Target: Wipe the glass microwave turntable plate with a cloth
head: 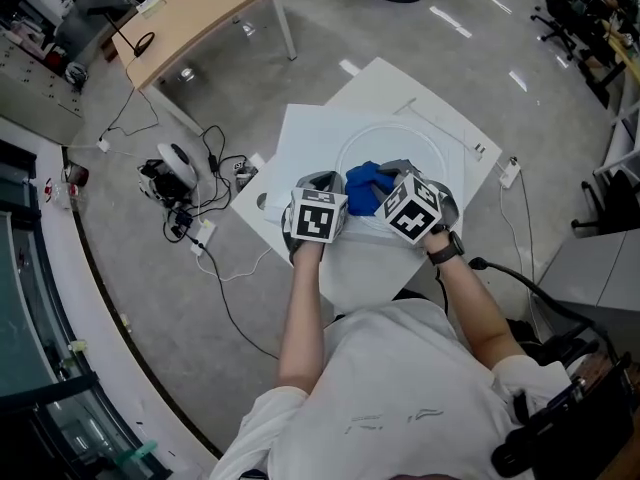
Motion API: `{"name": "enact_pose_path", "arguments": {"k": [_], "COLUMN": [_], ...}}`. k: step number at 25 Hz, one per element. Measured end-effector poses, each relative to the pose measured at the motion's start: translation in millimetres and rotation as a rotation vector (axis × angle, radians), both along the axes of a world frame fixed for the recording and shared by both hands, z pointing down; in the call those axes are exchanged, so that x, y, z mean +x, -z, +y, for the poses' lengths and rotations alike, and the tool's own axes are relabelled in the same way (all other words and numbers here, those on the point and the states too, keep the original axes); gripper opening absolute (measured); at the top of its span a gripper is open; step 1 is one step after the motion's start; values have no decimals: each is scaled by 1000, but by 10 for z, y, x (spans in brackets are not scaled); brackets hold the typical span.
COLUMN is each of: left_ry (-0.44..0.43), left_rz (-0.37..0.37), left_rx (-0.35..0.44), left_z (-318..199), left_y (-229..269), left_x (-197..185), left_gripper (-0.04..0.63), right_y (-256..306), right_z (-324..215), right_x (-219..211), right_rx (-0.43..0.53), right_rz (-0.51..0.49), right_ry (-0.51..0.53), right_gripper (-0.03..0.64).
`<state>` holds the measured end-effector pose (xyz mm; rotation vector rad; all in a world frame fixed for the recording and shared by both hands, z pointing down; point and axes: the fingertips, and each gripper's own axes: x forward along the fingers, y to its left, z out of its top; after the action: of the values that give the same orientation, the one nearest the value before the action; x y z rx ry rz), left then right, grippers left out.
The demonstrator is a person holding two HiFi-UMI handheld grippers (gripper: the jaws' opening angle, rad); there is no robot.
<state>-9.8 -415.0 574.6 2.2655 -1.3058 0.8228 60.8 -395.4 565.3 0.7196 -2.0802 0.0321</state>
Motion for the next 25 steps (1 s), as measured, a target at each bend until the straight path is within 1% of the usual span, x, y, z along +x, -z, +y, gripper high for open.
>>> {"name": "enact_pose_path", "arguments": {"k": [4, 6, 8, 11, 13, 14, 17, 20, 23, 25], "left_ry": [-13, -12, -15, -24, -31, -36, -47, -62, -66, -75], "left_rz": [-11, -16, -16, -17, -27, -32, -45, -38, -30, -19], "left_rx": [5, 8, 10, 15, 27, 35, 56, 53, 48, 67], "left_z": [-20, -38, -32, -16, -24, -27, -30, -64, -105, -115], "left_y": [-13, -22, -15, 0, -3, -8, -28, -57, -56, -36], "left_x": [24, 26, 22, 11, 17, 28, 51, 62, 71, 91], "left_gripper": [2, 2, 1, 2, 0, 2, 2, 2, 1, 0], "right_y": [-4, -10, 7, 18, -9, -11, 8, 90, 312, 566], "right_z": [-272, -381, -457, -485, -457, -435, -362, -319, -251, -63], "right_x": [233, 466, 744, 1087, 1222, 1280, 1469, 1690, 1882, 1903], "right_rx": [8, 16, 34, 44, 15, 6, 20, 83, 198, 282], "right_rz": [-16, -16, -16, -47, -93, -99, -68, -67, -155, -222], "right_ry": [-73, -128, -206, -320, -377, -399, -465, -568, -660, -696], "right_gripper": [81, 81, 81, 81, 81, 81, 81, 80, 78, 78]}}
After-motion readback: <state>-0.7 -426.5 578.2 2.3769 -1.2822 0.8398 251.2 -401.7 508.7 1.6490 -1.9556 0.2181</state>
